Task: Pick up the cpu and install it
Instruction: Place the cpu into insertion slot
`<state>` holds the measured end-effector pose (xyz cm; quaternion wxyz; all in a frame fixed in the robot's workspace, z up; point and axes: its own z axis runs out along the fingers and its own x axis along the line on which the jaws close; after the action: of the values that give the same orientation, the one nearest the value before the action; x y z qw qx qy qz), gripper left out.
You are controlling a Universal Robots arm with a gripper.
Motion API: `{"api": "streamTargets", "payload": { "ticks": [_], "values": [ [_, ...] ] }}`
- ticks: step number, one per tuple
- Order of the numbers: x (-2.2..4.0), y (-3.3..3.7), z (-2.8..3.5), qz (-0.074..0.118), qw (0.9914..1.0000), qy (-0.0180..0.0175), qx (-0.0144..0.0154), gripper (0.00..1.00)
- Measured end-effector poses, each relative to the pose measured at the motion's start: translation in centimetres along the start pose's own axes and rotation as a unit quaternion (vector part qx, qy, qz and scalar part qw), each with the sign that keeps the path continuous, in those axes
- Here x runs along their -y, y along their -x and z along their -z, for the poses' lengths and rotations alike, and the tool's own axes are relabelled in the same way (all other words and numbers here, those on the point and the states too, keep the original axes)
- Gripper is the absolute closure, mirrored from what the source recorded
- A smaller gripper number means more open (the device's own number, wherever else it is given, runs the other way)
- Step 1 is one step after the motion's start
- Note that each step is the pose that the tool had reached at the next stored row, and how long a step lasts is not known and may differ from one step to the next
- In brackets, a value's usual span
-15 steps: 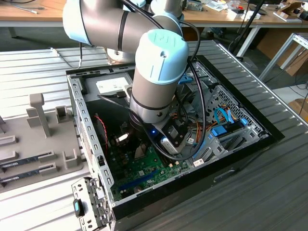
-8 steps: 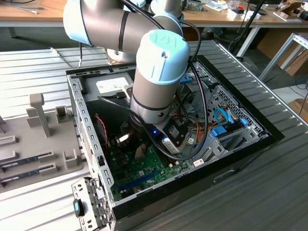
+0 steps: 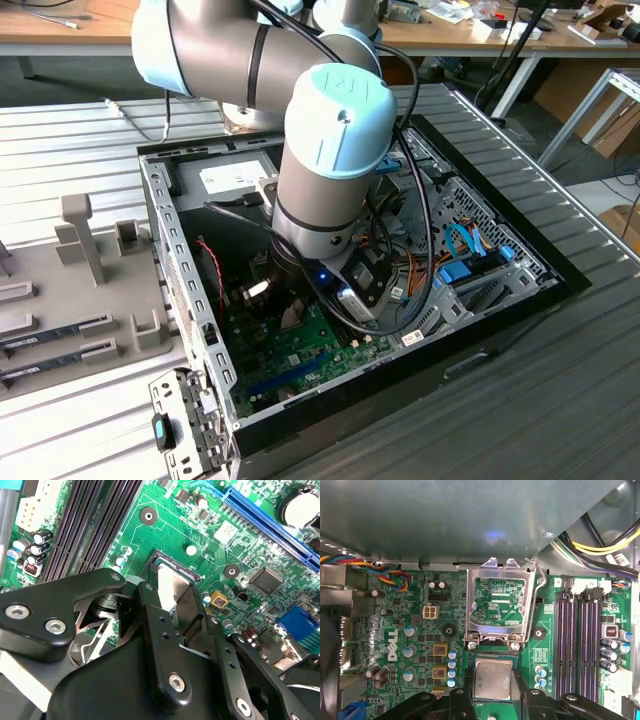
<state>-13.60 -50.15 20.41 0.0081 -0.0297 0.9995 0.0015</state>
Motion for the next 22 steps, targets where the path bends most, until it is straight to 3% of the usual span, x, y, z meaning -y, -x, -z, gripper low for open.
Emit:
{"api": "streamTargets", "payload": {
  "ticks": [8,13,22],
  "values": [
    [0.02,0.21,0.24,0.015,0.99989,0.0004,-0.0003,0.60],
    [0.04,0.48,0.25,0.017,0.99986,0.0004,-0.0017,0.60],
    [0.02,0.33,0.25,0.011,0.99994,0.0003,-0.0016,0.59]
  ]
}}
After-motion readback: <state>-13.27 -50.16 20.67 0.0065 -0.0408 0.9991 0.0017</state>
